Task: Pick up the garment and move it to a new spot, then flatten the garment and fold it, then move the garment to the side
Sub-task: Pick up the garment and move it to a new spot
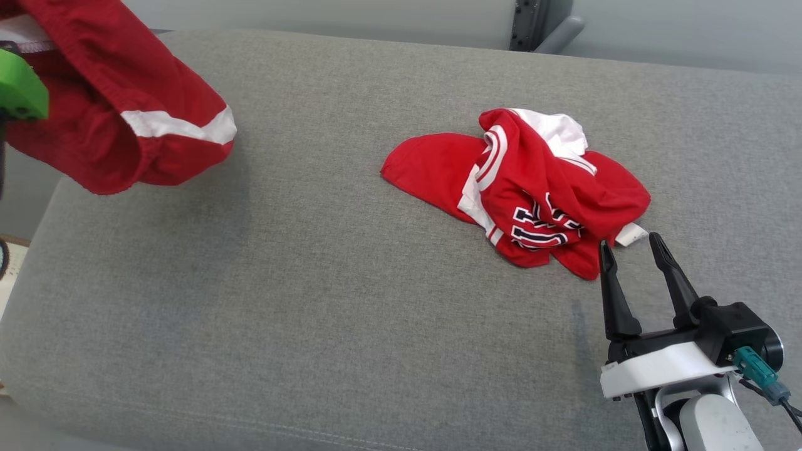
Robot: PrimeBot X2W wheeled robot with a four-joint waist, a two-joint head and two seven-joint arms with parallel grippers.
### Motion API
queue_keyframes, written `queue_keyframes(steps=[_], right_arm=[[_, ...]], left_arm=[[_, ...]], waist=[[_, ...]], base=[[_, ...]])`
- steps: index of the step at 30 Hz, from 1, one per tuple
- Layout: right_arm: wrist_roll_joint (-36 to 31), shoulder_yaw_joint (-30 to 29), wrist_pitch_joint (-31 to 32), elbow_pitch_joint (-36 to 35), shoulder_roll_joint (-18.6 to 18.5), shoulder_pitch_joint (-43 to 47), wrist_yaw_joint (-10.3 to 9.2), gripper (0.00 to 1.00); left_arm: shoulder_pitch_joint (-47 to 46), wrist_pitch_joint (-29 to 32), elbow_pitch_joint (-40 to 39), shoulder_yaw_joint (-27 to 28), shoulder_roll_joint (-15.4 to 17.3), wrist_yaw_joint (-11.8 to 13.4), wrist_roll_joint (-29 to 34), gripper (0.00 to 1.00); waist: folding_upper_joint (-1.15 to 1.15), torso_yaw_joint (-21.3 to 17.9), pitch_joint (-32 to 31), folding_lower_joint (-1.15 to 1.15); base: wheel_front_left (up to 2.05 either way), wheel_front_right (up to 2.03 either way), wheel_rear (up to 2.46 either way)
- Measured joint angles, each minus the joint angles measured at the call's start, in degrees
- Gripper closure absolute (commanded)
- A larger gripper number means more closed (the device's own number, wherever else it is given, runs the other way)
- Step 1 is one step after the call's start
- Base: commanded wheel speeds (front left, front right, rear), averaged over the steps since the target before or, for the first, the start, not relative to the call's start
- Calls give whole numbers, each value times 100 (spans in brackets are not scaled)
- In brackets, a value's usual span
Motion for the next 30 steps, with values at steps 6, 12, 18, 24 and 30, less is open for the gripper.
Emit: queue_keyframes(steps=[6,12,18,24,30], right_arm=[[-125,-32,0,13,-2,-12,0,0],[-166,-37,0,5,-84,-14,0,0],[-174,93,0,25,-201,-166,0,0],[-215,90,0,92,-344,-224,0,0],[-229,90,0,15,-480,-378,0,0]], left_arm=[[-86,-60,286,146,258,21,-31,100],[-91,-143,689,197,323,55,-82,100],[-9,-297,1430,216,182,-2,-238,100],[75,-427,2332,321,-164,-111,-578,100],[1,-423,3201,358,-430,-205,-786,100]], waist=[[0,241,93,0],[0,348,214,0],[0,327,414,0],[0,212,654,0],[1,88,943,0]], base=[[0,0,0],[0,0,0],[0,0,0],[0,0,0],[0,0,0]])
